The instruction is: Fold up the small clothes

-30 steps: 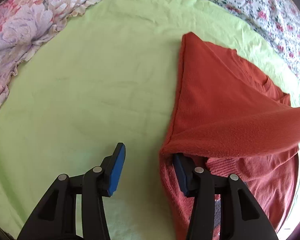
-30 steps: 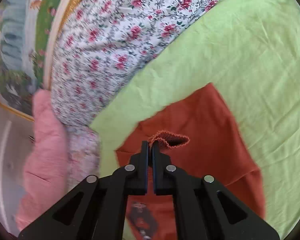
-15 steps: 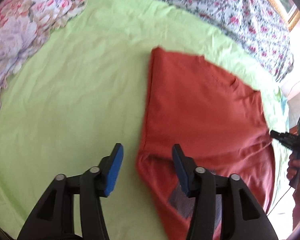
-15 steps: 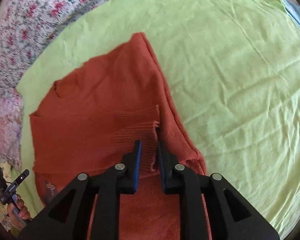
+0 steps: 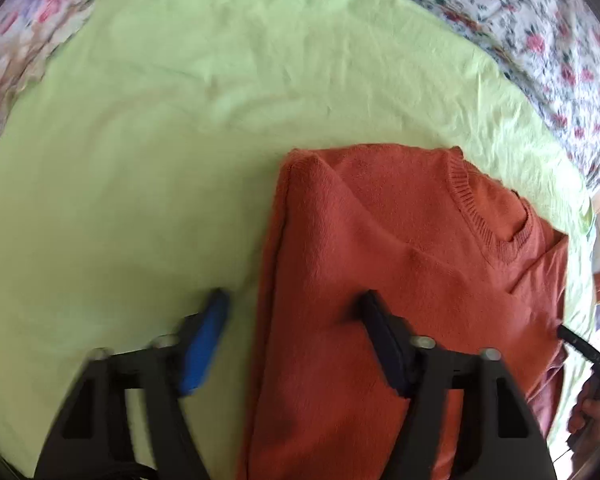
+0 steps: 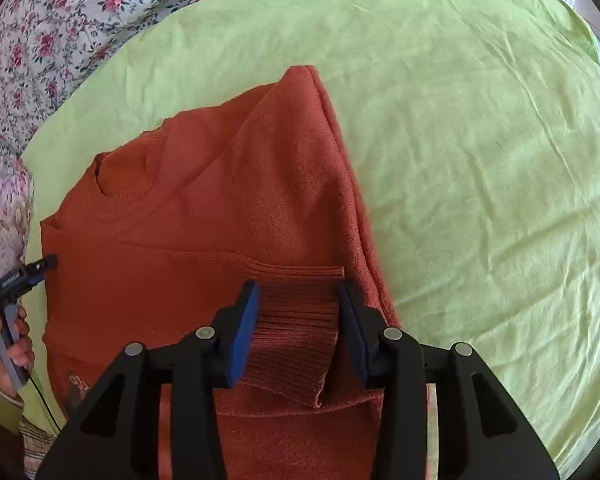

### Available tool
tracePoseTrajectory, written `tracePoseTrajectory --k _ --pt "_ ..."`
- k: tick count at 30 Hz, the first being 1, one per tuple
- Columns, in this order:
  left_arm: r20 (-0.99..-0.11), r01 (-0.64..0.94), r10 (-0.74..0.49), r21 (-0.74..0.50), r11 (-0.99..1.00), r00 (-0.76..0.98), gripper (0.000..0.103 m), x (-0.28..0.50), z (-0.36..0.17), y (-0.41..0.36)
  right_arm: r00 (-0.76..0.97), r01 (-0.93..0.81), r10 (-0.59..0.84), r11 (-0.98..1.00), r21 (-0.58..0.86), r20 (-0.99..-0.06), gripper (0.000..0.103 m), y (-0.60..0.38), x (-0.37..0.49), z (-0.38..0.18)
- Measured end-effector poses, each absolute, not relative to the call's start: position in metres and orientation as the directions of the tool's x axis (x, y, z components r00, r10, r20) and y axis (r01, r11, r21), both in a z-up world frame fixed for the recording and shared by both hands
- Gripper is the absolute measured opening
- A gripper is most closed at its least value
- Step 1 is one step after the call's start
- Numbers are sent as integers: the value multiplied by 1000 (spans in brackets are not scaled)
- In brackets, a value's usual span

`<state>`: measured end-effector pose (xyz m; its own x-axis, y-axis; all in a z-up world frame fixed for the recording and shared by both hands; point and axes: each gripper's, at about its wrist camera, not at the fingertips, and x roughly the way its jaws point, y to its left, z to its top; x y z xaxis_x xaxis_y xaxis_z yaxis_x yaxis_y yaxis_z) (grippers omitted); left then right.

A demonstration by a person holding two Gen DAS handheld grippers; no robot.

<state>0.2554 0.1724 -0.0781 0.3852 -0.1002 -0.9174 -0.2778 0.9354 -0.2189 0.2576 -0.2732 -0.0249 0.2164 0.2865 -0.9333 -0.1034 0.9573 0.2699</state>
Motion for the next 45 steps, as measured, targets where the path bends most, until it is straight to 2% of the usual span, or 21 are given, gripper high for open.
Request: tracePoseTrajectory --k 1,2,5,9,10,12,13,15,16,19,20,22,26,27,28,32,36,39,42,43,45 --pt "-911 -256 -111 -226 940 398 10 255 -78 170 218 -125 285 957 263 -933 35 -271 257 -25" --pt "-900 -267 -117 -246 932 420 9 252 -74 173 221 -137 282 957 256 -934 2 -270 259 -26" --pt "-874 -313 -69 -245 918 481 8 242 -61 183 285 -153 349 936 317 -893 2 -275 263 -11" --pt "-893 -336 -40 -210 918 449 10 243 -79 189 316 -88 280 960 266 -907 2 -285 275 -16" --pt "-894 -337 -33 -203 919 448 15 243 -78 186 290 -69 233 973 222 -928 2 -286 278 -25" --pt "-890 -352 -34 -215 911 455 21 237 -67 188 275 -39 252 967 251 -928 2 -293 277 -30" --pt "-883 -354 -37 -226 908 469 30 230 -60 189 285 -29 262 964 265 -922 2 -296 274 -25" --pt "-877 -356 -43 -239 903 479 42 215 -50 191 320 -50 291 955 291 -901 4 -298 263 -6" --pt "-876 -359 -51 -249 900 479 46 206 -46 192 328 -60 309 950 306 -893 7 -298 255 1" --pt "-875 -361 -90 -288 887 476 47 173 -39 184 296 -64 354 934 351 -887 40 -294 238 4" --pt "-875 -361 -98 -295 885 474 47 162 -37 179 289 -76 348 937 342 -892 42 -292 232 0" --pt "-876 -348 -121 -308 885 466 52 137 -34 163 273 -98 305 952 289 -912 42 -284 225 -11" --pt "-911 -326 -109 -251 911 398 54 104 -48 140 292 -58 316 948 313 -903 40 -284 231 -30" --pt "-921 -332 -102 -236 913 375 54 100 -54 138 284 -51 352 935 352 -892 29 -284 234 -32" --pt "-923 -332 -104 -236 913 370 54 97 -57 138 265 -34 380 922 385 -886 6 -285 235 -32" --pt "-925 -327 -97 -226 918 367 54 77 -59 140 299 -24 401 910 413 -866 6 -287 221 -5" --pt "-938 -314 -93 -203 928 333 54 67 -64 139 233 -39 228 973 226 -945 8 -290 206 -16" --pt "-943 -300 -88 -188 935 320 54 57 -61 135 267 -1 300 950 311 -916 9 -299 195 0" --pt "-943 -300 -124 -220 928 309 57 43 -57 130 313 -29 315 946 323 -896 27 -302 176 20" --pt "-942 -302 -134 -230 925 306 60 39 -56 127 315 -29 323 943 331 -893 39 -303 171 22" --pt "-940 -306 -167 -260 916 298 69 34 -51 117 315 -42 344 936 349 -885 42 -303 155 27"
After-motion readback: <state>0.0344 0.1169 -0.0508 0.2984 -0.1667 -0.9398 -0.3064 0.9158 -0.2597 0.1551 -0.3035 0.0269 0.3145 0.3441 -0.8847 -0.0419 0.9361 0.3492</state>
